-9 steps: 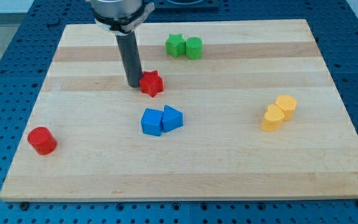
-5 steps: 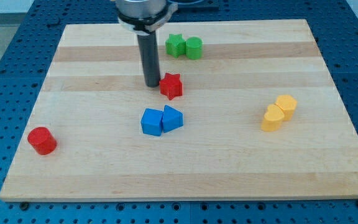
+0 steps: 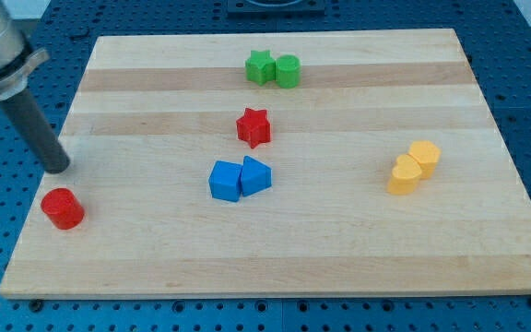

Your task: Push the red circle towards center left

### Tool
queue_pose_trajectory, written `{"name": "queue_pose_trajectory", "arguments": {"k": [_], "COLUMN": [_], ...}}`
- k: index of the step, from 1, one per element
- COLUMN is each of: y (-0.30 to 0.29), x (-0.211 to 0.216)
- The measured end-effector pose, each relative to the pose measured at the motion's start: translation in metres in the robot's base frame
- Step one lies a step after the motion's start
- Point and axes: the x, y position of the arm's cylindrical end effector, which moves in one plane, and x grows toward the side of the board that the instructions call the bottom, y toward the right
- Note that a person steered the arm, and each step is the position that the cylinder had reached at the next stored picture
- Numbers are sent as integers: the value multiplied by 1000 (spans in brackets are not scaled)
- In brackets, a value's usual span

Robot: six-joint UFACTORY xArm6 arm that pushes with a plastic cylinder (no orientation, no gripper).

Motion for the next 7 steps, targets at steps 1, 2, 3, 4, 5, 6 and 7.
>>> {"name": "queue_pose_trajectory", "arguments": {"k": [1,2,3,4,5,6,7], "y": [-12,-12,-12,-12,-12,-12,0], "x": [10,12,27,43,68,110,100]}}
